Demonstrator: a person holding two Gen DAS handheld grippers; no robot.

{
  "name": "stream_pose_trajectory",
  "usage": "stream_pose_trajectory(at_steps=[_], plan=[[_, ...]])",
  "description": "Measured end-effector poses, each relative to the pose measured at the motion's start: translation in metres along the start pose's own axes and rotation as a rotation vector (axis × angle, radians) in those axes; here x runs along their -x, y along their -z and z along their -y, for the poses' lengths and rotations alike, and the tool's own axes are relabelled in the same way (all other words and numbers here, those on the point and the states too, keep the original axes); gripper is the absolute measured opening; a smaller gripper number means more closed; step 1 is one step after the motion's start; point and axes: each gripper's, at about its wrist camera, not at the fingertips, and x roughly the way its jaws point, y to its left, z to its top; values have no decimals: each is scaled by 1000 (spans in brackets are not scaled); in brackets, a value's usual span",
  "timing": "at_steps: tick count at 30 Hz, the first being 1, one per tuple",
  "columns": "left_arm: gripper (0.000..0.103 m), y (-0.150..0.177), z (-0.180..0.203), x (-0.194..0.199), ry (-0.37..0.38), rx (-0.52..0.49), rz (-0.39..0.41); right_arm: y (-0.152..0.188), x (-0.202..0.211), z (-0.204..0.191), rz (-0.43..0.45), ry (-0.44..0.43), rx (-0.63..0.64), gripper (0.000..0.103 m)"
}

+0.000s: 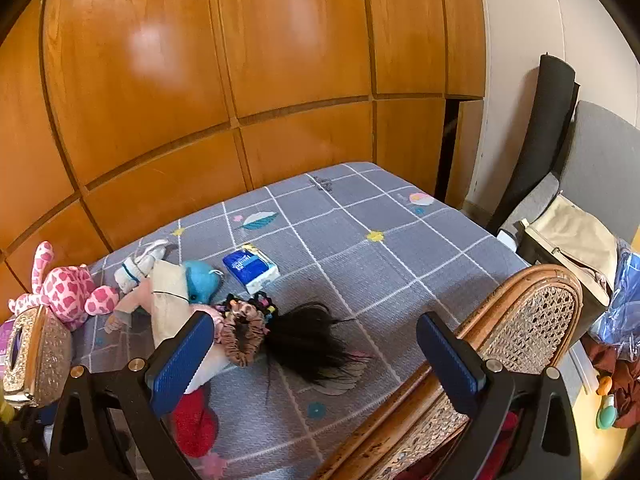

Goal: Organize soft objects
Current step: 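Grasp the red sock from the pile with the left gripper, then grasp the white foam block with the right gripper while the left lifts the red sock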

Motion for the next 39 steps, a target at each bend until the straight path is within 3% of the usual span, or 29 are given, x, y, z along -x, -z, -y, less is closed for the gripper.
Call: stream_pose_trajectory(at_steps=[6,7,8,9,10,13,19,22,29,36,37,39], plan=[[87,-6,16,-37,0,-18,-42,4,-7,0,-30,-13,0,103],[83,-8,15,-45,0,-7,-53,5,-9,0,-35,-15,0,103],[78,-9,14,-50,7,5,-62,6,-10,-1,-43,-21,3,103],[61,-9,12,-56,21,16,-71,6,-11,-2,-48,-25,6,103],[35,-9,9,-61,50,28,-87,7,-12,-3,-51,-30,10,103],[23,-3,-4,-56,120,79,-72,8,-13,-7,-60,-43,22,103],[21,25,-38,-26,93,138,-50,8,-18,-15,-92,-111,30,97],[21,41,-49,-8,72,143,-39,10,-23,-23,-130,-172,18,85],[20,68,-53,23,43,114,-3,21,-50,-59,-272,-283,8,85],[20,72,-55,44,46,130,42,31,-92,-83,-409,-273,-5,85],[20,73,-56,47,46,134,49,34,-95,-86,-429,-267,17,83],[20,74,-58,52,47,140,59,46,-99,-91,-463,-254,55,58]])
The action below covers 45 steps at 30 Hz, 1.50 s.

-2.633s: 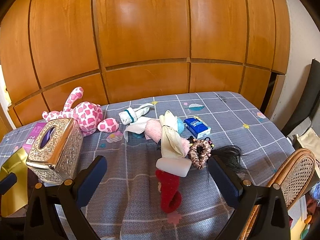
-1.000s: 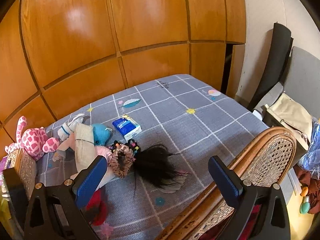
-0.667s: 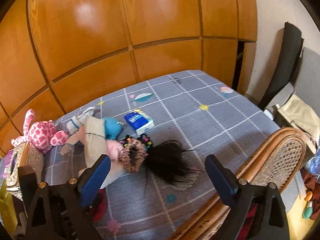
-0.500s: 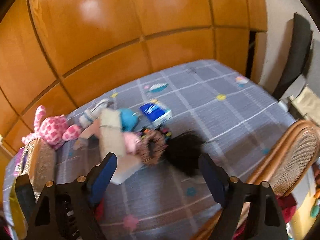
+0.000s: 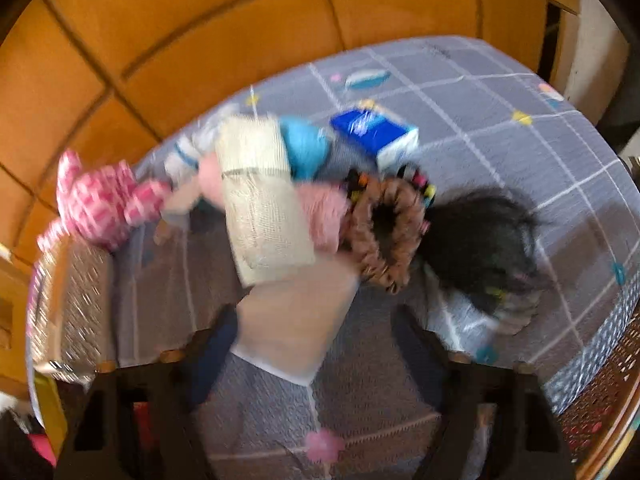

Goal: Organize soft objects
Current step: 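Grasp the white foam block with the right gripper while the left lifts the red sock, then carry the red sock into the gold tray and open the left gripper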

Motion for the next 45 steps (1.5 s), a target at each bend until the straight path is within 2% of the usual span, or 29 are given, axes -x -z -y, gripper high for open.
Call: stream_pose_trajectory(at_steps=[2,5,7,9,11,19,22,23,24,29,33,39,43,45], plan=[[20,0,-1,5,1,1,13,10,-5,-4,-23,8,29,46],[20,1,-2,13,2,4,33,23,-12,-4,-61,-8,45,44],[20,1,-3,18,-2,3,48,28,-13,-2,-70,2,41,48],[20,1,-3,25,-5,2,63,28,-14,1,-68,-3,21,68],[20,2,-4,31,-10,4,80,26,-12,2,-51,-11,8,75],[20,4,-7,42,-16,13,102,22,-26,-15,-30,87,71,75],[20,0,-7,42,0,26,102,24,-31,-18,-21,81,89,71],[20,-4,-7,43,3,30,106,24,-31,-19,-18,75,101,62],[20,-8,-7,44,4,36,113,25,-30,-22,-18,62,118,57],[20,-21,-14,57,-2,69,152,30,-28,-32,-5,81,174,55],[20,-23,-29,73,-28,106,178,30,-27,-24,-25,40,140,55],[20,-8,-76,120,-115,211,257,33,-25,-19,-23,8,111,55],[20,13,-124,148,-254,323,294,33,-26,-18,-19,1,106,55],[20,24,-152,155,-365,381,289,33,-25,-19,-18,2,108,54]])
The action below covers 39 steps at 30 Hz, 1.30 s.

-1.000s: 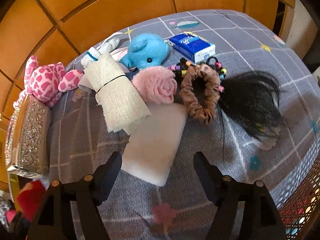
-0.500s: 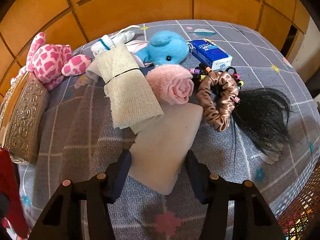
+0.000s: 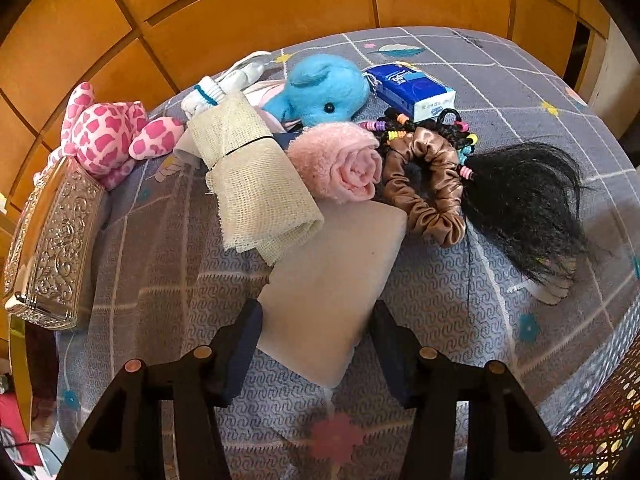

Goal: Organize soft objects
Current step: 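Carry the red sock into the gold tray and open the left gripper, then carry the white foam block into the gold tray and open the right gripper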

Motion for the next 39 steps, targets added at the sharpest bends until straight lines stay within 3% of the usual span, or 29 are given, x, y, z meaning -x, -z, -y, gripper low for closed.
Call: stream_pose_trajectory(at_steps=[3,5,7,9,17,22,34,39], plan=[[22,4,-39,-7,-110,81,-19,3,7,2,-3,-9,3,45],[31,10,-65,-16,-189,148,-46,3,14,2,6,-16,8,37],[44,16,-78,-20,-209,196,-57,2,22,3,15,-31,8,31],[50,23,-85,-22,-222,213,-59,2,29,3,10,-54,10,26],[50,33,-77,-20,-204,181,-52,7,31,-1,-33,-134,8,26],[50,32,-69,-14,-181,167,-38,5,30,-1,-37,-129,3,23],[54,37,-59,-8,-151,145,-36,12,95,-29,100,-147,166,18],[61,38,-56,-4,-153,126,-31,-2,104,-57,137,-177,223,18]])
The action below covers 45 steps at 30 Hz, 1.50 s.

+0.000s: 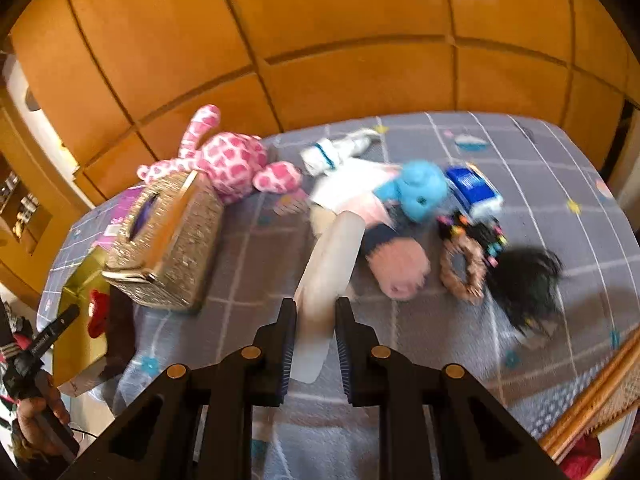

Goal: Organize soft objects
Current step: 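Carry the white foam block into the gold tray and open the right gripper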

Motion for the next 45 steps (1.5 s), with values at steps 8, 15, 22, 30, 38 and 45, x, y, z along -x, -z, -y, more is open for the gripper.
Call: stream_pose_trajectory(at_steps=[8,15,22,30,38,45], plan=[[61,1,-11,9,-23,10,13,-49,-16,-77,60,-90,163,18],[61,-3,-33,23,-72,57,47,-84,-38,-171,82,-256,304,18],[65,-6,-54,43,-151,91,105,-66,-86,-263,-33,-441,449,19],[67,-6,-71,48,-191,131,127,-9,-138,-327,-211,-452,590,19],[74,-5,-78,46,-215,155,125,27,-162,-359,-199,-298,735,36],[74,-7,-92,49,-243,192,142,33,-138,-356,-81,-195,779,64]])
